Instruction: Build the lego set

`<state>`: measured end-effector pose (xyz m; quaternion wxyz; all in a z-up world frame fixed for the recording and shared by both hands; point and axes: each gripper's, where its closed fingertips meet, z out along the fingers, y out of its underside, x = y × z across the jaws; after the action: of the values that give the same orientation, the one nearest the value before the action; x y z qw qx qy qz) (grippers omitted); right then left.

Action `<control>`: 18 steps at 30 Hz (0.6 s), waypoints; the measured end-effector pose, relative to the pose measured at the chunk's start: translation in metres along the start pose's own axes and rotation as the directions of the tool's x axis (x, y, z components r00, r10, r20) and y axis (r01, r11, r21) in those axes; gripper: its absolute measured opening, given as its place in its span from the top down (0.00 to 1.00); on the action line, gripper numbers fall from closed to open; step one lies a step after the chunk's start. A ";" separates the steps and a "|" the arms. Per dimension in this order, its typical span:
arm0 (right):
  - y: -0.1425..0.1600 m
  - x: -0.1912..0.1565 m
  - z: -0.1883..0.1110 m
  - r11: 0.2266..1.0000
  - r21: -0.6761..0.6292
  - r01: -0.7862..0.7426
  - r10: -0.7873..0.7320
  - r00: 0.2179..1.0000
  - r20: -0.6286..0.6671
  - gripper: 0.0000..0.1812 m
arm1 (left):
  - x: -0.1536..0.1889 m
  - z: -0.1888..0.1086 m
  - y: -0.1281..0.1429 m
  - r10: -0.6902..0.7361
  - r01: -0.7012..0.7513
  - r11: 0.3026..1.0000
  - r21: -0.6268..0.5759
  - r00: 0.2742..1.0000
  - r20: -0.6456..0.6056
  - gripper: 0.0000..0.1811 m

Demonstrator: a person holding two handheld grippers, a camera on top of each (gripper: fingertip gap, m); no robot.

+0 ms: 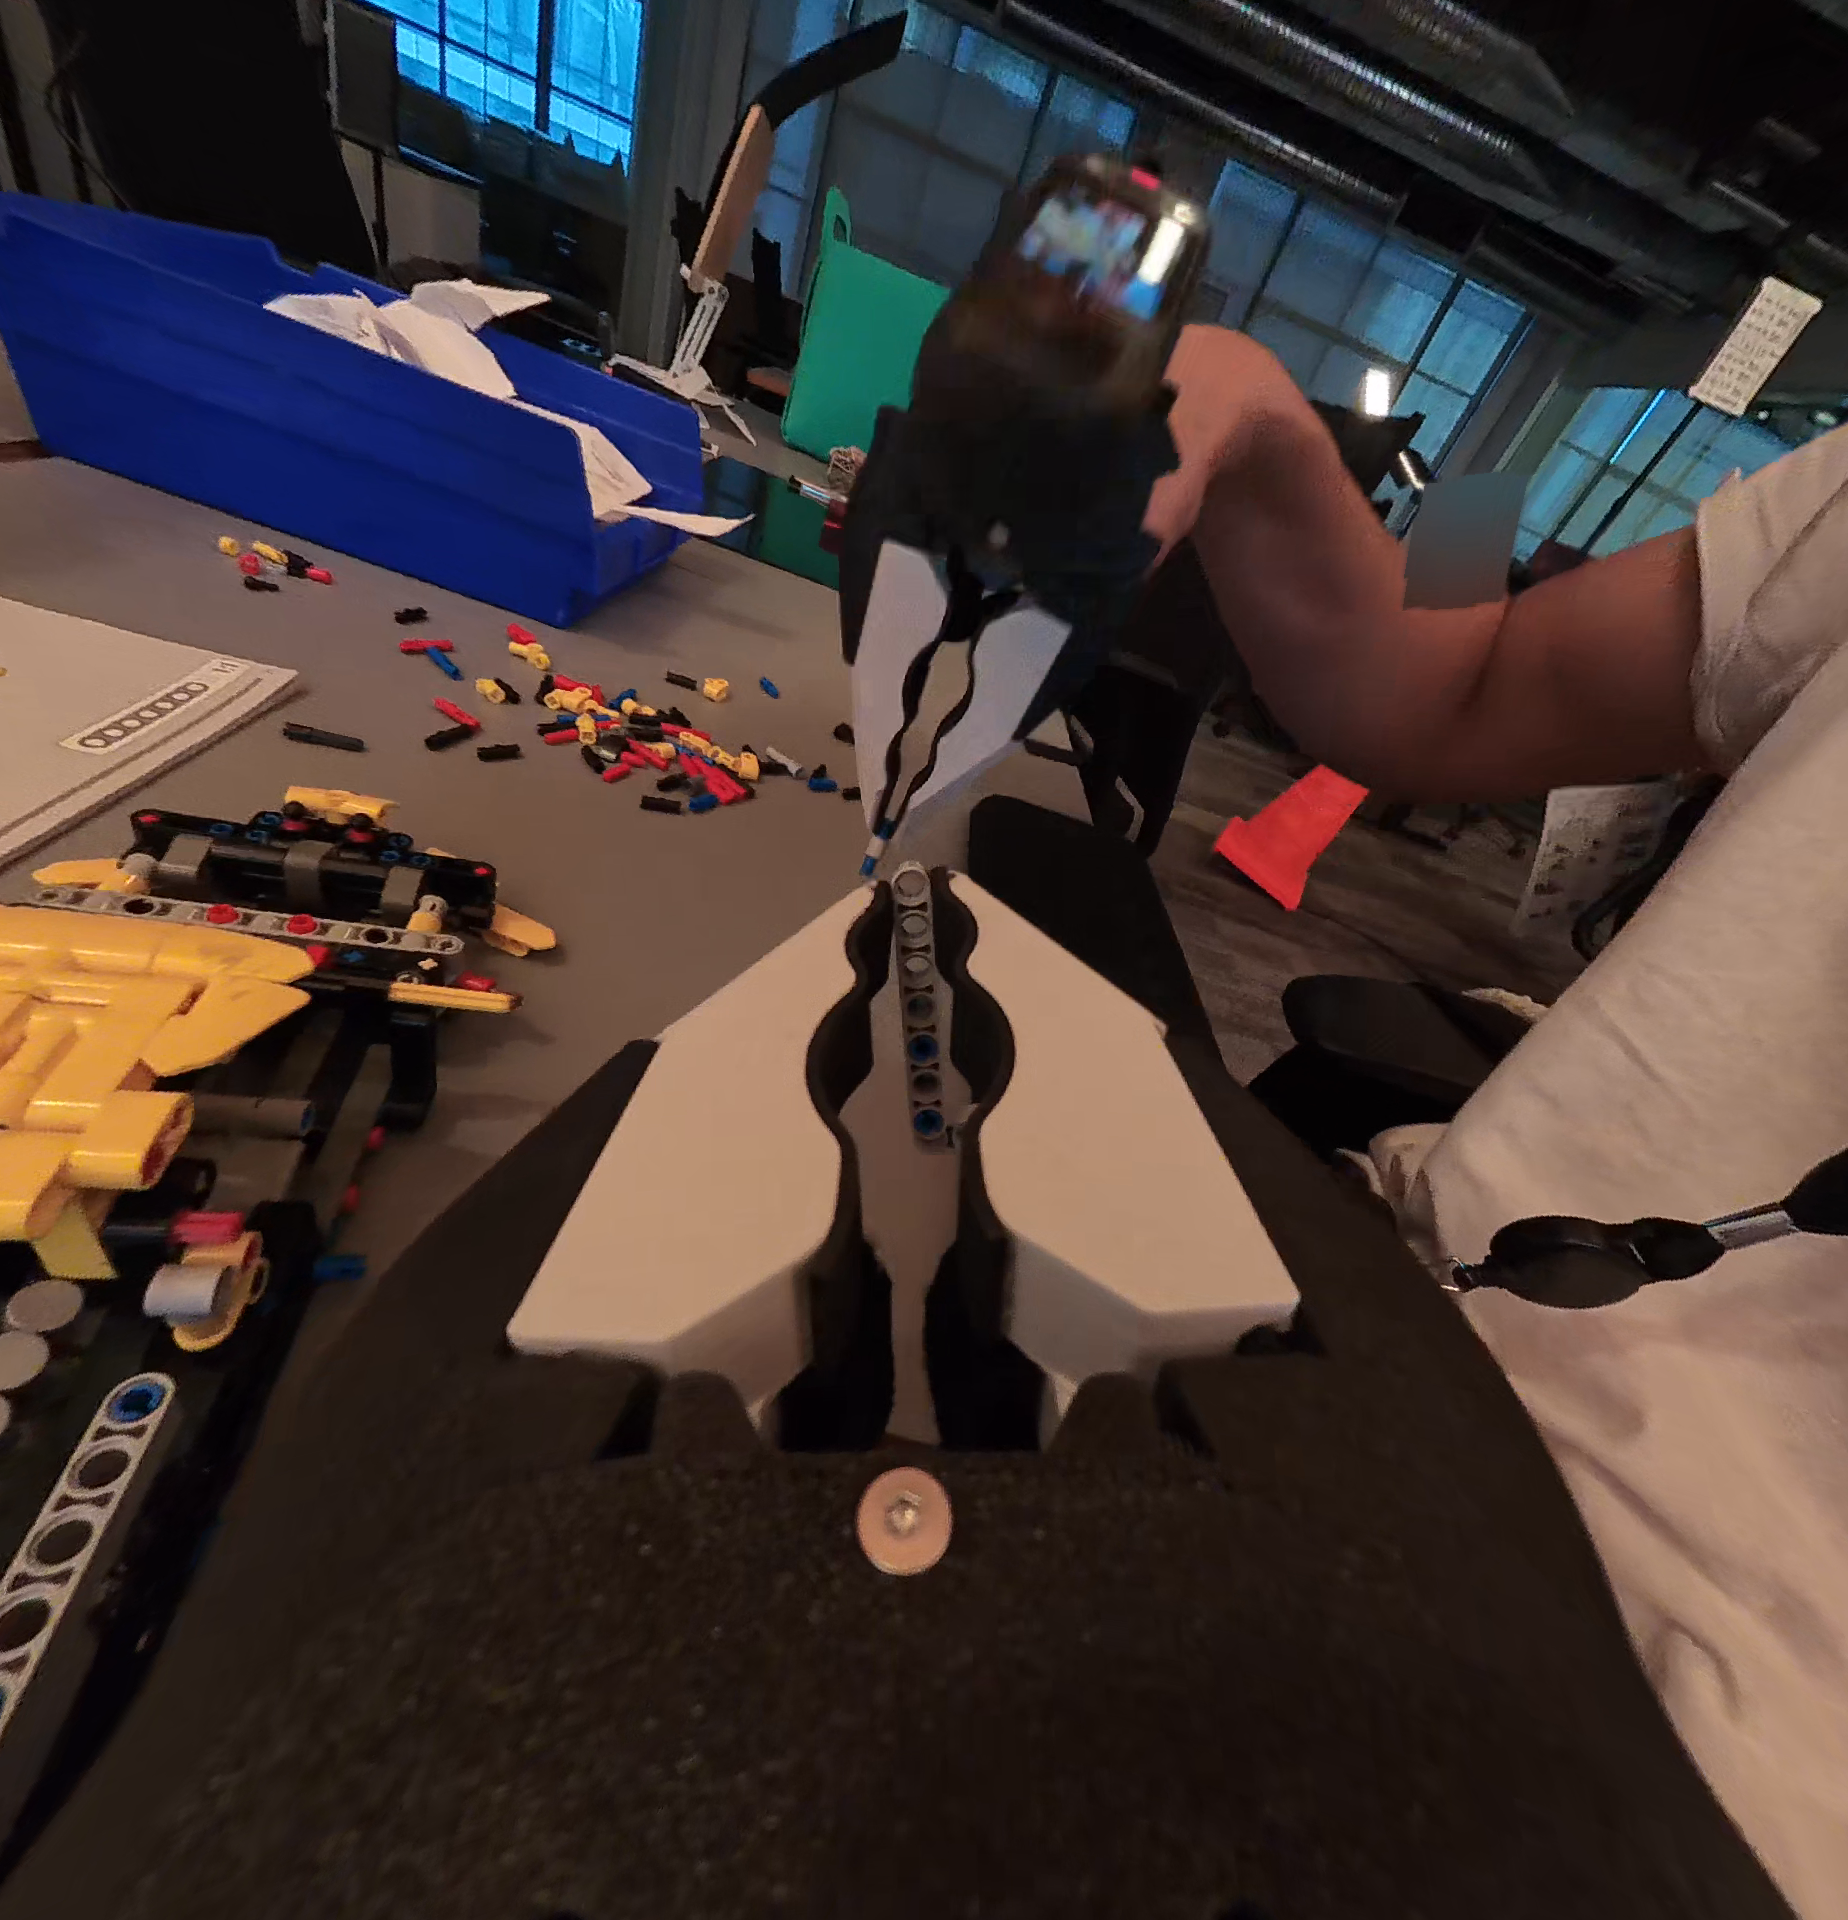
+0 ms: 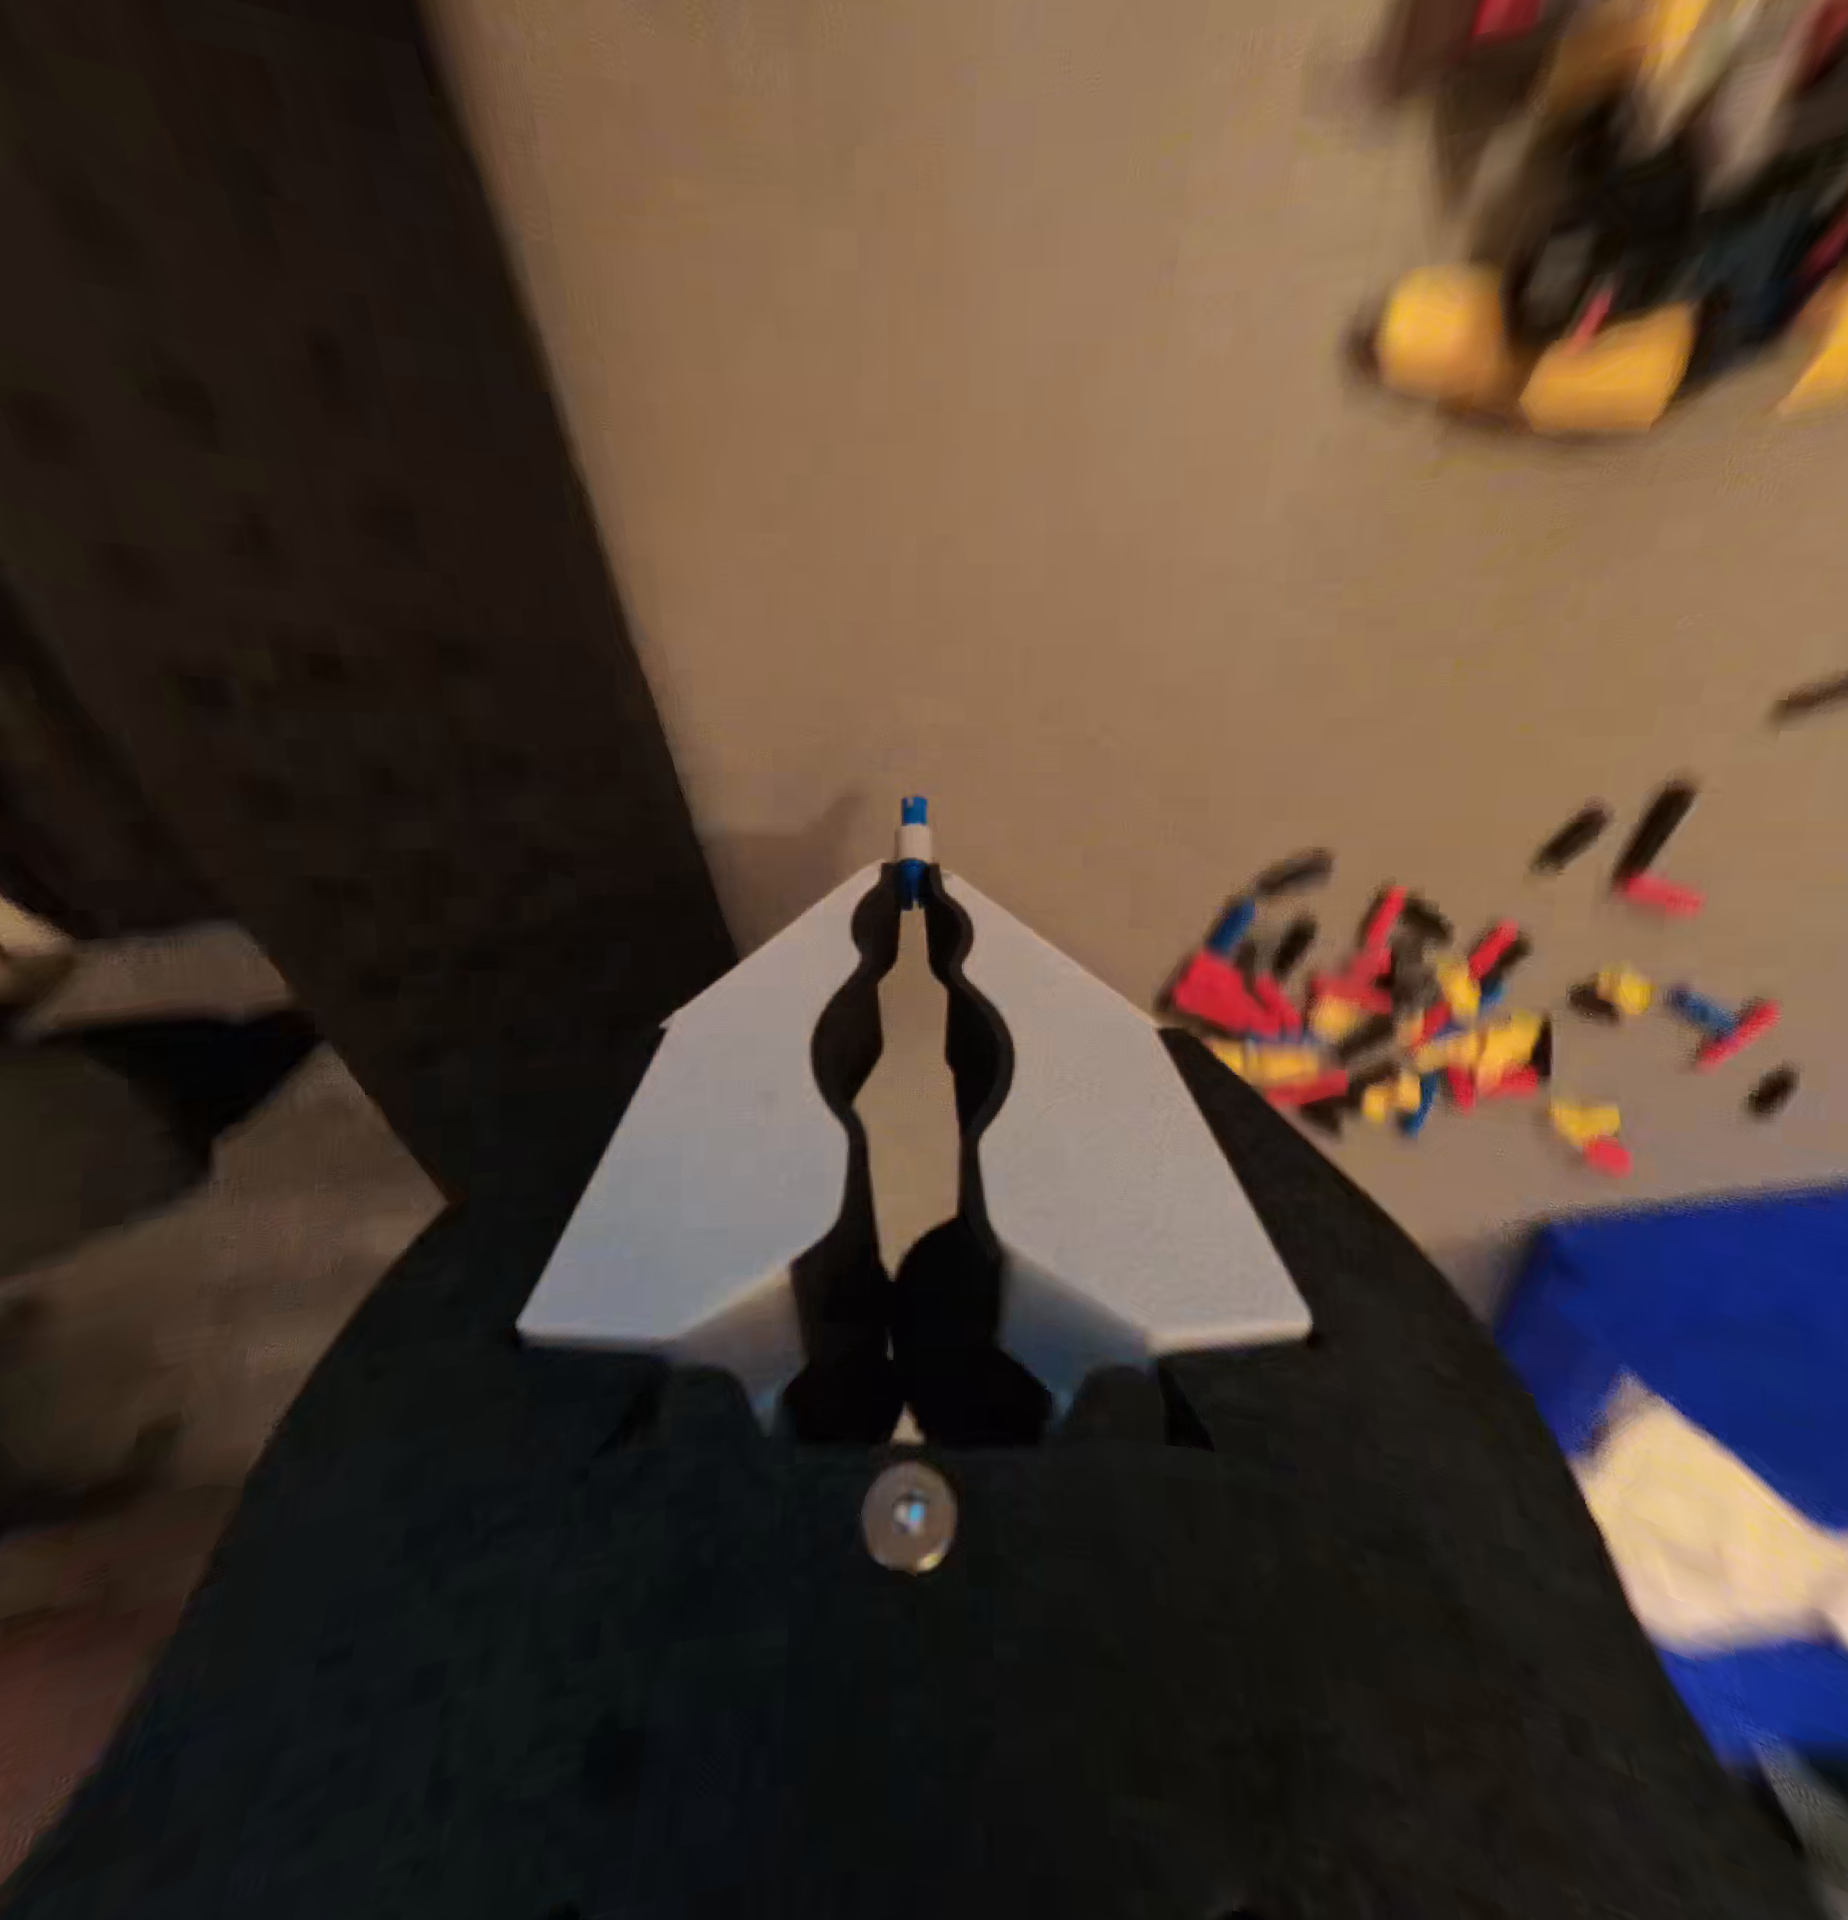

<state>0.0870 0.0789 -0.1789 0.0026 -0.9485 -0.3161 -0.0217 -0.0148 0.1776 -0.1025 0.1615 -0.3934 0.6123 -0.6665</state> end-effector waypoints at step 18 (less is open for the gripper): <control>0.075 0.002 0.020 0.876 -0.477 -0.077 0.130 0.988 0.079 0.98 | 0.010 0.001 0.002 0.008 -0.008 1.000 -0.011 0.999 -0.032 0.96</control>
<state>0.1346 0.0206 -0.1982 -0.2447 -0.9357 -0.2498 -0.0461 -0.0214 0.1694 -0.1015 0.1522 -0.3810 0.6203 -0.6686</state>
